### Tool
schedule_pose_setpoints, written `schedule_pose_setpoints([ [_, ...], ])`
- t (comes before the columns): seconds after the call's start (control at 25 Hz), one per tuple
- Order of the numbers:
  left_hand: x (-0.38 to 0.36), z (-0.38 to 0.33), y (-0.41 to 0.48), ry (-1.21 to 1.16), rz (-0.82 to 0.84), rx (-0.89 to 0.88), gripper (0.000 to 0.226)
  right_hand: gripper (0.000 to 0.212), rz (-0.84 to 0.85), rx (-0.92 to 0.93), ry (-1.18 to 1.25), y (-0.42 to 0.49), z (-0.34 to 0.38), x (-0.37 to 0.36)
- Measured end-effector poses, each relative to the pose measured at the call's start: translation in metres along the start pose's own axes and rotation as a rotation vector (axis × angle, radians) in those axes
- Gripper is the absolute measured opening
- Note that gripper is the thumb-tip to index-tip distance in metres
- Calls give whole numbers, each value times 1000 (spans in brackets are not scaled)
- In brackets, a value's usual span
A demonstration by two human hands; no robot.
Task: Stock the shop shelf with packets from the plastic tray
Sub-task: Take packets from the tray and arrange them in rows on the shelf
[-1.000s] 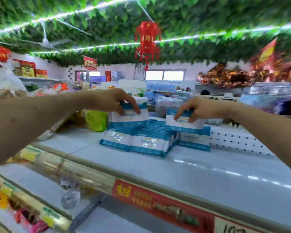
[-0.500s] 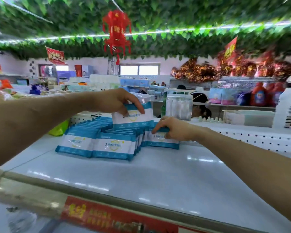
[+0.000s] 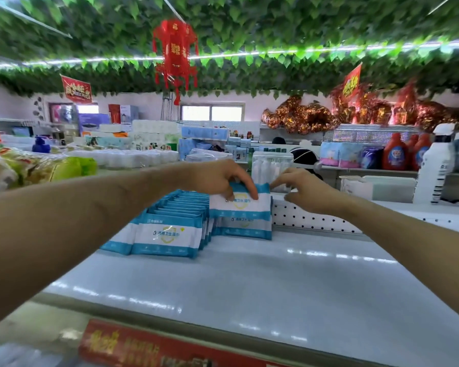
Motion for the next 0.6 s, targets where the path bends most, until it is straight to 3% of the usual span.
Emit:
schedule_pose_setpoints([
  [0.16, -47, 18, 21, 146, 130, -15, 48, 48, -48, -26, -50, -22, -23, 23],
  [0.6, -53, 37, 24, 337, 77, -33, 52, 42, 4, 30, -117, -22, 1, 23],
])
Point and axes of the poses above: each hand's wrist, its own y-axis towards the middle knuckle, its own x-axis out of the back of the hand, z = x × y, the point moved 8 cm from there along y, towards the middle knuckle, and after that the axes turned 1 degree about -y, right-handed, at the moved point
